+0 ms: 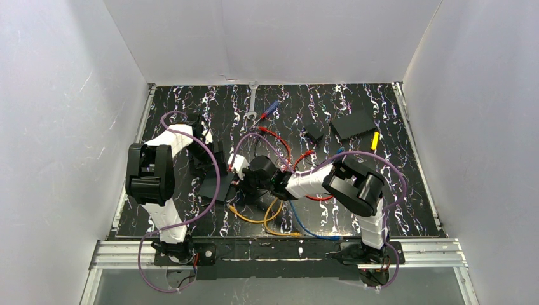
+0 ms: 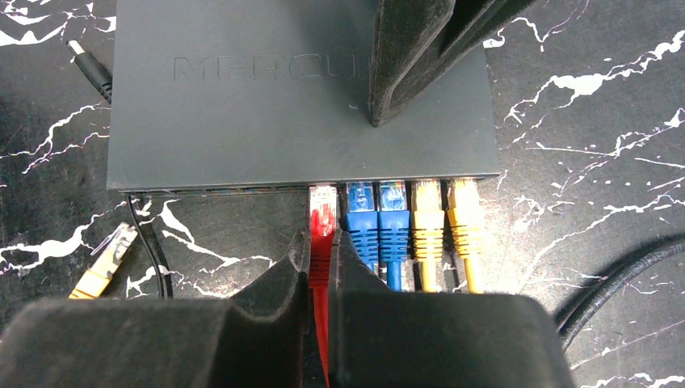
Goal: Insert the plug into the switch port
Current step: Insert the connector into the switch port.
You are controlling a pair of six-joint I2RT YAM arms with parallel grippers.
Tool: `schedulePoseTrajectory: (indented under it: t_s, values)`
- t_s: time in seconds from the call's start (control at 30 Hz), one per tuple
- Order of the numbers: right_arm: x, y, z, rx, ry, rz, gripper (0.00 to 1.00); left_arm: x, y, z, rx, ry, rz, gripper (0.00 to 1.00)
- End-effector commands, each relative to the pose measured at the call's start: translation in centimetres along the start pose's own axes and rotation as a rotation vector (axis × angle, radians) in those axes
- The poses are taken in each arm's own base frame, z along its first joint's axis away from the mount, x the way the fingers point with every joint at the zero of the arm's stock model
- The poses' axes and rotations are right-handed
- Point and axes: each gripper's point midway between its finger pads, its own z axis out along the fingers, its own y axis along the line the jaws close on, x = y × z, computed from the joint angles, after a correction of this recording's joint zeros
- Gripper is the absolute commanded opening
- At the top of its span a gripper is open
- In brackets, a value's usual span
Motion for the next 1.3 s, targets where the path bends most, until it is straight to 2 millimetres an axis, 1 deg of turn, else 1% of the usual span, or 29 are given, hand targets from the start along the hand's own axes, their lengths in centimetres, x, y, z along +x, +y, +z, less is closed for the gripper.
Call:
schedulePoseTrajectory:
  t_s: [0.0,0.13,0.3,0.33,0.37,0.5,0.6,0.77,0.9,1.03,1.27]
  values:
    - [-3.9,-2.1,-0.8,0.097,-0.127,-0.012,0.01,1.0,1.2,0.9,-0.067,0.052,0.018,0.89]
    - [-4.0,-2.6,-1.2,0.125,-0.138,-0.011,0.01,1.0,1.1,0.9,-0.067,0.057,0.022,0.89]
    - [-4.3,-2.2,-1.5,0.102,-0.165,-0.033,0.01,1.1,1.1,1.0,-0.066,0.064,0.024,0.89]
    - [-4.4,-1.6,-1.5,0.072,-0.173,-0.043,0.01,1.1,1.1,1.0,-0.065,0.064,0.023,0.89]
    - [-4.6,-1.4,-1.6,0.064,-0.184,-0.052,0.01,1.2,1.0,1.0,-0.065,0.065,0.025,0.89]
    - [-4.5,-1.3,-1.5,0.054,-0.190,-0.081,0.01,1.2,1.0,1.1,-0.064,0.069,0.028,0.89]
    - [-4.3,-1.2,-1.2,0.050,-0.177,-0.109,0.01,1.3,0.9,1.1,-0.066,0.071,0.032,0.89]
    - [-3.2,-1.0,-0.8,0.051,-0.121,-0.151,0.01,1.3,1.0,1.1,-0.072,0.071,0.034,0.89]
    - [-2.6,-0.2,-1.2,0.010,-0.101,-0.193,0.01,1.3,1.1,1.1,-0.077,0.073,0.032,0.89]
    - [-2.7,0.6,-1.6,-0.027,-0.105,-0.225,0.01,1.3,1.0,1.1,-0.076,0.073,0.031,0.89]
    - [-2.0,0.5,-0.6,-0.013,-0.074,-0.233,0.01,1.3,0.9,1.1,-0.071,0.074,0.033,0.89]
